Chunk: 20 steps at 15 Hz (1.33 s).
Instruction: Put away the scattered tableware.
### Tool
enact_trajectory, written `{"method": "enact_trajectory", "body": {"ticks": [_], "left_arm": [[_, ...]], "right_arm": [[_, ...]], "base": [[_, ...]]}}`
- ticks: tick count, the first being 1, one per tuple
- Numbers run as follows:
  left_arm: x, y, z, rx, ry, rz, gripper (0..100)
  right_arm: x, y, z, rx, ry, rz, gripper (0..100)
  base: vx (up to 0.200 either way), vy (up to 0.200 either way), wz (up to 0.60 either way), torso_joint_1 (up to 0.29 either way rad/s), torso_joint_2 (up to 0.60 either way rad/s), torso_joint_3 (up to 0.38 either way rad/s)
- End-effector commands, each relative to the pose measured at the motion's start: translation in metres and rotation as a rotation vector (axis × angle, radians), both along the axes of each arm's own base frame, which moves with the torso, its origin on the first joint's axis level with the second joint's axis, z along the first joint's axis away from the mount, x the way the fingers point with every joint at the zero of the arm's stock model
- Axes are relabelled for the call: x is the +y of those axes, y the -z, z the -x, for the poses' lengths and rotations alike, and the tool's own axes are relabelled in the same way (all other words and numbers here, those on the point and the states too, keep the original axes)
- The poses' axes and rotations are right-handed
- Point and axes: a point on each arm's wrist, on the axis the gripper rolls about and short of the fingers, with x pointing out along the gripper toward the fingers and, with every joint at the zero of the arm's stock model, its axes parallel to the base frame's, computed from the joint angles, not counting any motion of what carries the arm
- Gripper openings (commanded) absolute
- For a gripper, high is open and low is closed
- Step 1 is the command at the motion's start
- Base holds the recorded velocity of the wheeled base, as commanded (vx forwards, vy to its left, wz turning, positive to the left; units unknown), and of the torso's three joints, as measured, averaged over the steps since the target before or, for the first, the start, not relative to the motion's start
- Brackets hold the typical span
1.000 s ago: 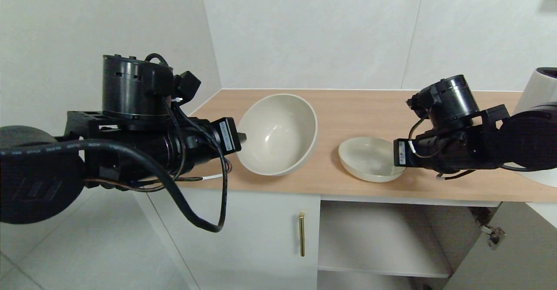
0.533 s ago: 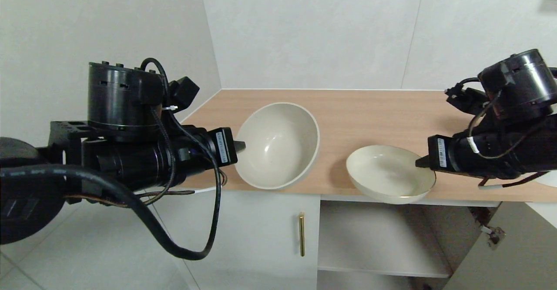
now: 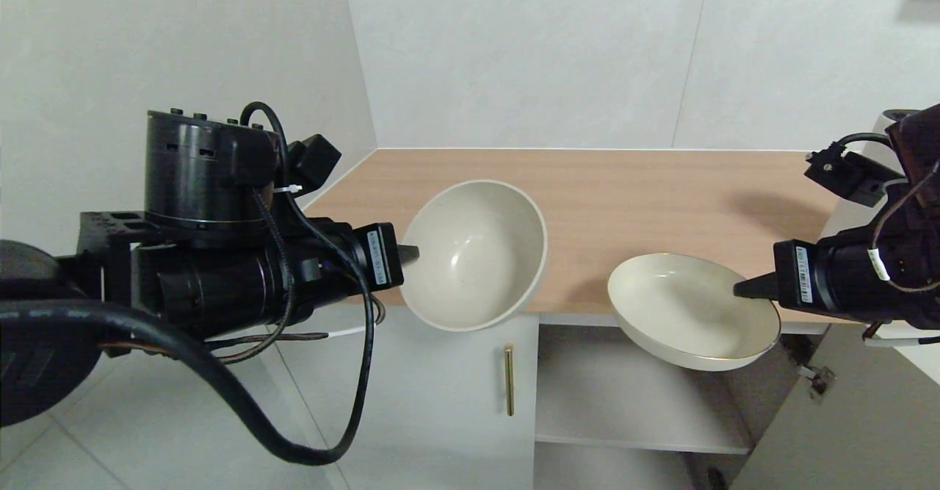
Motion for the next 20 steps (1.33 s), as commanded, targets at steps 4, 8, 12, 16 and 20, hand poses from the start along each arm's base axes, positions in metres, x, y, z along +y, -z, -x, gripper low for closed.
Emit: {"method": "enact_trajectory", "body": {"ticks": [4,8,12,16,20], "left_arm": [[-0.001,0.002,-0.001,0.003,0.001,-0.006,0],[0.000,0.006,0.002,0.008,0.038,-0.027,0],[0.000,0.009,0.002,0.014,0.056,-0.043,0],[0.000,0.010,0.002,0.019,0.057,-0.047,0],[0.000,0.011,0.003,0.016,0.065,-0.057,0]], "right_arm": [[0.003,0.011,-0.006,0.014,-0.006,0.032,0],[0.003,0.015,-0.007,0.003,-0.015,0.047,0],[0.003,0.019,-0.008,0.012,-0.020,0.058,0],[0.005,0.023,-0.011,0.028,-0.022,0.064,0],[0.006,0.027,-0.010,0.041,-0.029,0.072,0]], "base": [[0.000,0.000,0.00,0.000,0.00,0.000],[0.000,0.000,0.00,0.000,0.00,0.000],[0.000,0.000,0.00,-0.074,0.20,0.125],[0.000,0.000,0.00,-0.145,0.44,0.290],[0.000,0.000,0.00,-0.135,0.45,0.320]]}}
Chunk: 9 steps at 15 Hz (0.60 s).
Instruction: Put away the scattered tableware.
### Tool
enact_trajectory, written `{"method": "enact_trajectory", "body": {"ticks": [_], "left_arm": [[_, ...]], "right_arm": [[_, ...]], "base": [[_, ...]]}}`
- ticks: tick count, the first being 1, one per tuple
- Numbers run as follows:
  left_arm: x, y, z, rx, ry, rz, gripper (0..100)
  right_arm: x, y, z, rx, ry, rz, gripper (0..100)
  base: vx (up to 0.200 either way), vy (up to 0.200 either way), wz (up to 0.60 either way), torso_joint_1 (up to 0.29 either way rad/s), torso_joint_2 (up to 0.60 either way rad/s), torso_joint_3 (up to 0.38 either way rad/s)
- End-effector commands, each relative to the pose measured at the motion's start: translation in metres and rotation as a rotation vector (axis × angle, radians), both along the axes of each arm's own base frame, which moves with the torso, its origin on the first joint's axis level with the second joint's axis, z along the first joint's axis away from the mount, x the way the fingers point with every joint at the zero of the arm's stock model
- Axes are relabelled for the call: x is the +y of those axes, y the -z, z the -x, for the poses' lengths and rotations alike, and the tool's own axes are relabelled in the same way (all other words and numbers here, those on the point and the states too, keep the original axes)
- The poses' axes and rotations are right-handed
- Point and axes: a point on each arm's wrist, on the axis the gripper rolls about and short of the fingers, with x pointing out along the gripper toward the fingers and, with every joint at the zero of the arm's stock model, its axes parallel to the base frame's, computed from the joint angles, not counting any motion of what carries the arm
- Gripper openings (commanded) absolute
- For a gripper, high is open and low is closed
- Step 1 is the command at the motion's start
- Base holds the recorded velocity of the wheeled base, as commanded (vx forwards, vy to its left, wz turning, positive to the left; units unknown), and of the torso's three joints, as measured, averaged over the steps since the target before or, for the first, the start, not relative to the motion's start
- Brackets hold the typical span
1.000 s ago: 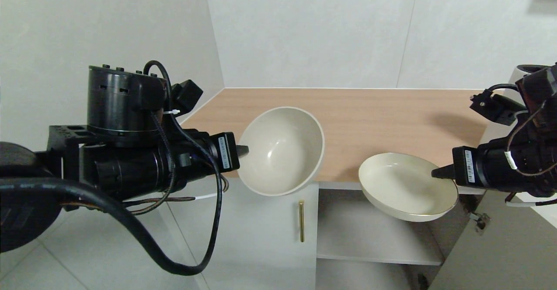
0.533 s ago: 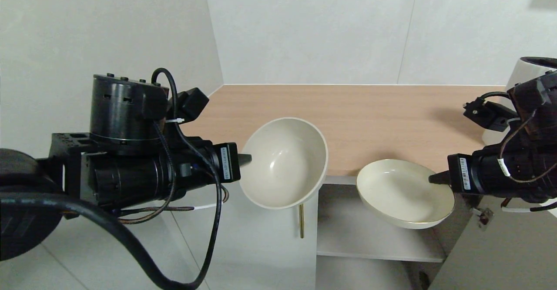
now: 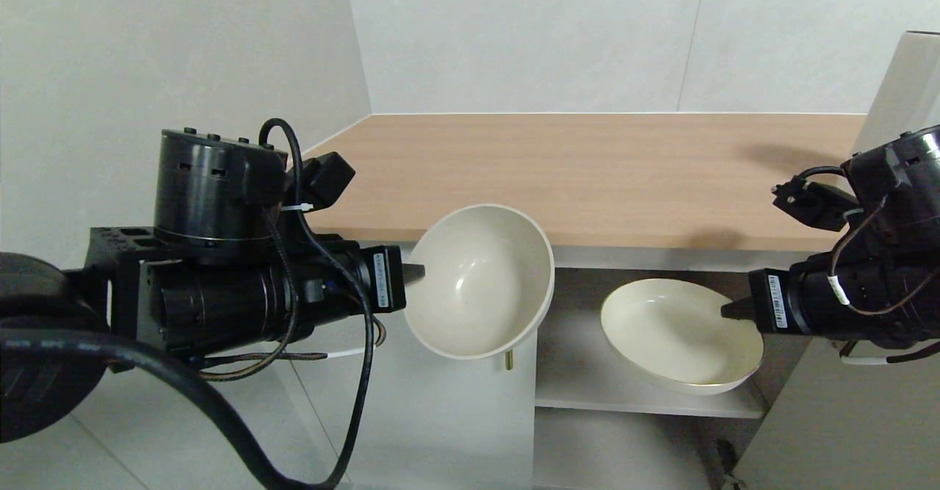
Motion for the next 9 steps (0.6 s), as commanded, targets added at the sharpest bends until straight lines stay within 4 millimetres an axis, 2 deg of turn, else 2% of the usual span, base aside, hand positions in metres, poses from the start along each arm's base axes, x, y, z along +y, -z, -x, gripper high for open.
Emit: {"method": "enact_trajectory", "body": {"ticks": [1,4,9], "left_arm": [[0.000,0.001,0.000,0.002,0.002,-0.003,0],[0.000,0.001,0.000,0.002,0.002,-0.003,0],[-0.001,0.002,0.001,0.006,0.006,-0.005,0]], "right_arm": [[0.001,0.003,0.000,0.009,-0.004,0.006,0],[0.001,0.008,0.000,0.009,-0.028,0.031,0],[0.008,0.016,-0.001,0.036,-0.054,0.045,0]], "base": [[0.000,0.000,0.00,-0.115,0.44,0.325],[0.000,0.000,0.00,-0.072,0.36,0.274],[0.000,0.000,0.00,-0.010,0.04,0.035]]}}
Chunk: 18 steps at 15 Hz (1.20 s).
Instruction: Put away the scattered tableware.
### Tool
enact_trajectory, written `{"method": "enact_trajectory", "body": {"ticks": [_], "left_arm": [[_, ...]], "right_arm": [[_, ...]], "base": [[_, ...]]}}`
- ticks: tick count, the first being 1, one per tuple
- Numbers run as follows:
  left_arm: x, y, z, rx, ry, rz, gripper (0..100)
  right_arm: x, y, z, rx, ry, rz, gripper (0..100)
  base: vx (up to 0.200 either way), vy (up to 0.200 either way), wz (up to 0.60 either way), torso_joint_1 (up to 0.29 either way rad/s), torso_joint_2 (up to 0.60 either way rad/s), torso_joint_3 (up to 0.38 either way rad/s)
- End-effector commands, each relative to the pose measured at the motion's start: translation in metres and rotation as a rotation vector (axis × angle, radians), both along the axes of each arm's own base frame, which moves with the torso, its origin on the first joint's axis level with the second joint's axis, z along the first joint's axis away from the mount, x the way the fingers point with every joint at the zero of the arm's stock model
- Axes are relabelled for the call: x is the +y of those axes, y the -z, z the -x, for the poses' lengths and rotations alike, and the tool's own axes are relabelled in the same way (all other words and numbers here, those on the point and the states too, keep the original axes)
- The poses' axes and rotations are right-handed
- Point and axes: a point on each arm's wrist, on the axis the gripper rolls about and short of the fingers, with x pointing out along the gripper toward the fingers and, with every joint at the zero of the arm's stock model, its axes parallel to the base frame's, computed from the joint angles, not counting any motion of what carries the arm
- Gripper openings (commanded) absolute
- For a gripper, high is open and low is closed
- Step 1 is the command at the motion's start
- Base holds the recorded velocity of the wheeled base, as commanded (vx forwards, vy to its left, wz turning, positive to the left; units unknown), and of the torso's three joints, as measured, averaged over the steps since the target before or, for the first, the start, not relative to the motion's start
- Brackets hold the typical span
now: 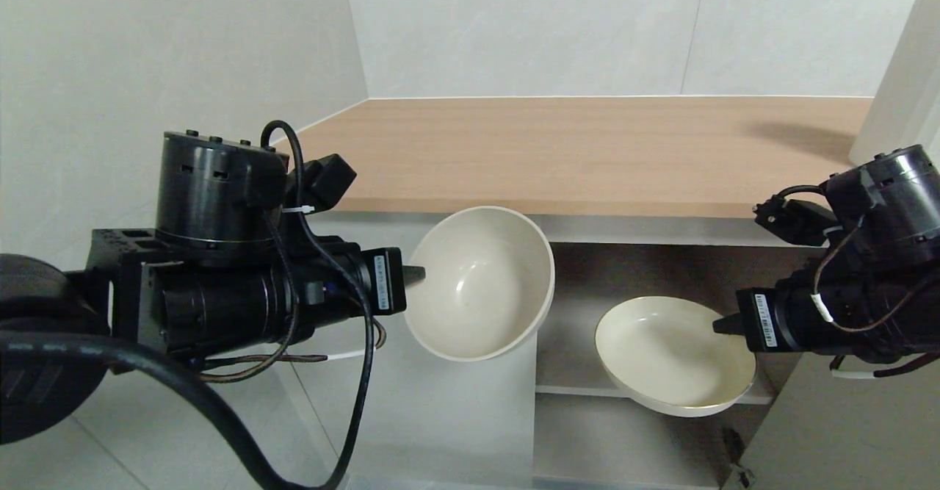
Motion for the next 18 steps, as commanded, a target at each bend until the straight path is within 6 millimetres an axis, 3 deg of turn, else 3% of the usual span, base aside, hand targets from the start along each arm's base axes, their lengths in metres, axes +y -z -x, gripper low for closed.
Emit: {"method": "enact_trajectory", "body": {"ticks": [1,5,9,15,18], "left_arm": [[-0.001,0.002,0.001,0.006,0.007,-0.002,0],[-0.006,0.012,0.009,0.044,0.090,-0.074,0],[-0.009,0.017,0.012,0.075,0.122,-0.112,0],[-0.011,0.020,0.011,0.086,0.123,-0.117,0],[-0.010,0.019,0.011,0.083,0.123,-0.116,0]], "right_arm": [[0.003,0.004,-0.001,0.015,-0.007,0.007,0],[0.006,0.015,-0.003,0.043,-0.018,0.021,0],[0.021,0.042,-0.004,0.102,-0.115,0.102,0],[0.050,0.142,-0.051,0.122,-0.091,0.082,0],[0.052,0.173,-0.066,0.087,-0.057,0.080,0]], "base": [[0.000,0.000,0.00,0.000,0.00,0.000],[0.000,0.000,0.00,0.000,0.00,0.000],[0.000,0.000,0.00,0.000,0.00,0.000],[0.000,0.000,0.00,0.000,0.00,0.000],[0.000,0.000,0.00,0.000,0.00,0.000]]}}
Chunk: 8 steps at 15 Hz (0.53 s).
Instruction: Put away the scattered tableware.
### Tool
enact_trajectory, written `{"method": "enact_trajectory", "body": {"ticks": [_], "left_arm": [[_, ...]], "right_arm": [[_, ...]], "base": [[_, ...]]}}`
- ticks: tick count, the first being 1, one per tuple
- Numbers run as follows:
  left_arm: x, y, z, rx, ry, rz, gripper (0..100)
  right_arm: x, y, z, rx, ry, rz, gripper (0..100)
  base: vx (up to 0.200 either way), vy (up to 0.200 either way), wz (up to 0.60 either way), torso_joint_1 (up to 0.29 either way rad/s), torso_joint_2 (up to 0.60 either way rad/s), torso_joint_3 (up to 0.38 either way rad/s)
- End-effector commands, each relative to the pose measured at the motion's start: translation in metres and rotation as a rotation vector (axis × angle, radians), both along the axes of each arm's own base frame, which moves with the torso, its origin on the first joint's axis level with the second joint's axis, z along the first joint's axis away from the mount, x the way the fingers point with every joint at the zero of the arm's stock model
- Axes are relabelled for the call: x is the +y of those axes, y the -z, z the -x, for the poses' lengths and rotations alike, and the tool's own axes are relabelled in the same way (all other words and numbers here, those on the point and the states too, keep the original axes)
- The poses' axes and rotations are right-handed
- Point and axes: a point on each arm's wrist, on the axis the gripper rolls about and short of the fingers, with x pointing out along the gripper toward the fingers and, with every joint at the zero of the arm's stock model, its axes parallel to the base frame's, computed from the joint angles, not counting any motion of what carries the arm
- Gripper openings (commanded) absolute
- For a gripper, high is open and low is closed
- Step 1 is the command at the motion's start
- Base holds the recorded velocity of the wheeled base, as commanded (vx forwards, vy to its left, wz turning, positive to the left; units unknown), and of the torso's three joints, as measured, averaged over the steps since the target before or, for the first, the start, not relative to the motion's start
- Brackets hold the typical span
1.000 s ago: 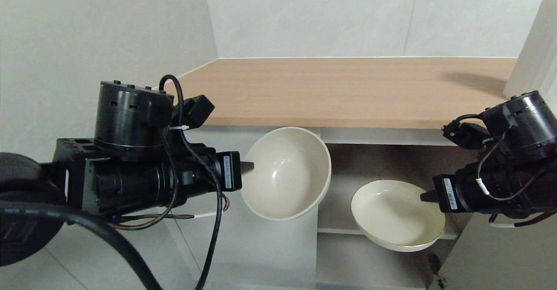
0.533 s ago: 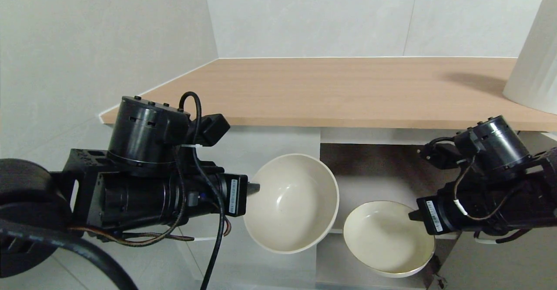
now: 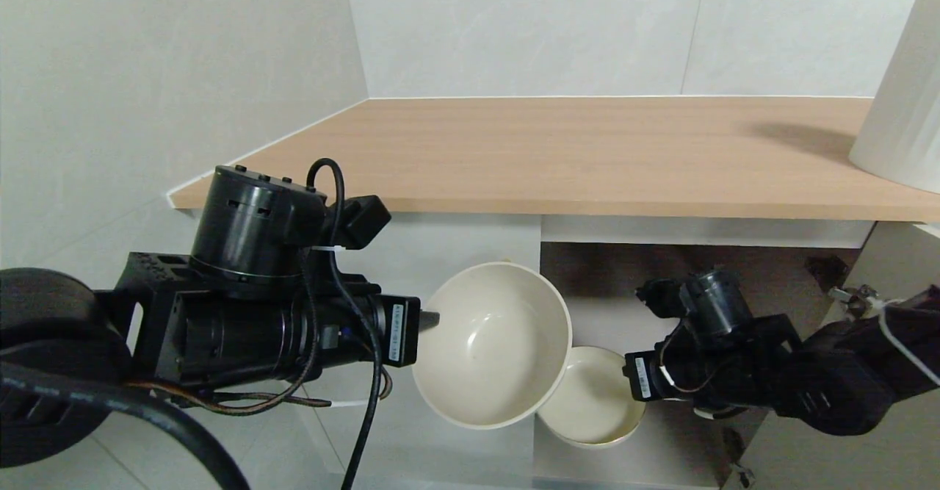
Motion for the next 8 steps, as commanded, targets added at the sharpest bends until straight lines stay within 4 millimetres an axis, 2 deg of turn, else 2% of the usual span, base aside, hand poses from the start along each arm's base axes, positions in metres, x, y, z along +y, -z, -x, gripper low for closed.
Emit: {"method": "enact_trajectory", "body": {"ticks": [1,4,8], "left_arm": [[0.000,0.000,0.000,0.001,0.000,0.000,0],[0.000,0.001,0.000,0.002,0.000,-0.001,0],[-0.001,0.001,0.000,0.002,0.001,-0.001,0]], "right_arm": [[-0.002,0.051,-0.011,0.093,0.037,0.065,0],[-0.008,0.066,-0.026,0.052,0.120,0.038,0],[-0.032,0.084,-0.056,-0.063,0.260,0.026,0]], "base": [[0.000,0.000,0.00,0.000,0.00,0.000],[0.000,0.000,0.00,0.000,0.00,0.000],[0.000,0.000,0.00,0.000,0.00,0.000]]}}
